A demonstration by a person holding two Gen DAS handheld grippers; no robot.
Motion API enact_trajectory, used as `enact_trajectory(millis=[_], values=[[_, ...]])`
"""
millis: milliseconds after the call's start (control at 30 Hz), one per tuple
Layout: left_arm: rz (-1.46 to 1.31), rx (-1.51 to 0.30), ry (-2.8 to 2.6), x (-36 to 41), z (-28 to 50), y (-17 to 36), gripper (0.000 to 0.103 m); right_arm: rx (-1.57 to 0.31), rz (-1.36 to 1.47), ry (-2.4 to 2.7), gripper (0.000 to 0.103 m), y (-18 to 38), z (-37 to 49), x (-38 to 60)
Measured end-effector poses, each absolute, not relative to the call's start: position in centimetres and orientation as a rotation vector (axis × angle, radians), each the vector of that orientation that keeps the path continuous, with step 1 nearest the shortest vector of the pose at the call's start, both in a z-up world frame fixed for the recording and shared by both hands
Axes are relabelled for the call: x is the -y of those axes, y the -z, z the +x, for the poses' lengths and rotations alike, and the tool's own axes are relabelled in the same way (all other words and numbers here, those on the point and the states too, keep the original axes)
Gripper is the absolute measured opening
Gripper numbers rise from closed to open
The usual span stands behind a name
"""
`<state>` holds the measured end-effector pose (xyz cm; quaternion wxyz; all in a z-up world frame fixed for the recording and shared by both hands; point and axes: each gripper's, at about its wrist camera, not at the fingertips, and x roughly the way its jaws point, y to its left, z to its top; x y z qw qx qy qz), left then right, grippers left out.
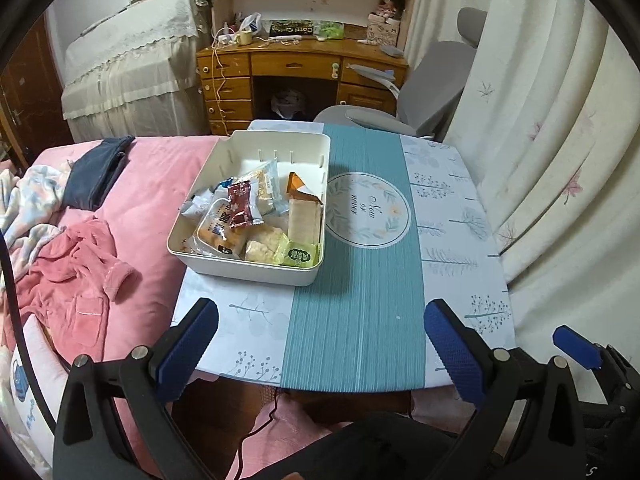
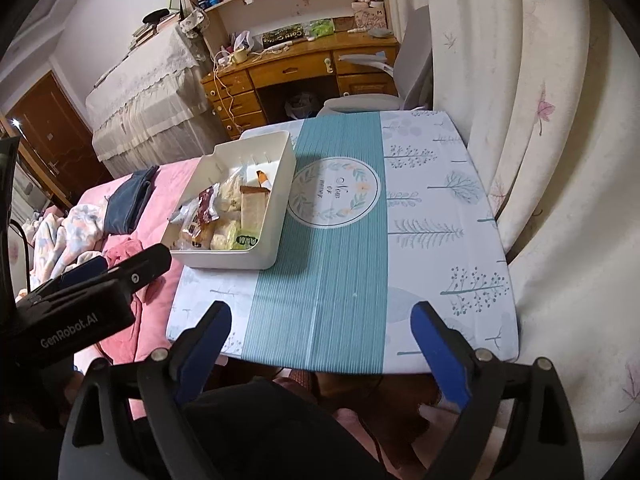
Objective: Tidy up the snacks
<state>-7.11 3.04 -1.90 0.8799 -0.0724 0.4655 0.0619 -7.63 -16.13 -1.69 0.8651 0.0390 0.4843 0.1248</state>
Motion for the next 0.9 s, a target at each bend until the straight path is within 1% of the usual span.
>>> enact_trajectory(millis=[900], values=[[-0.087, -0.953, -0.131, -0.3, -6.8, 1.6, 0.102, -1.026, 0.09, -0.266, 0.092, 2.0, -7.2, 18.1]])
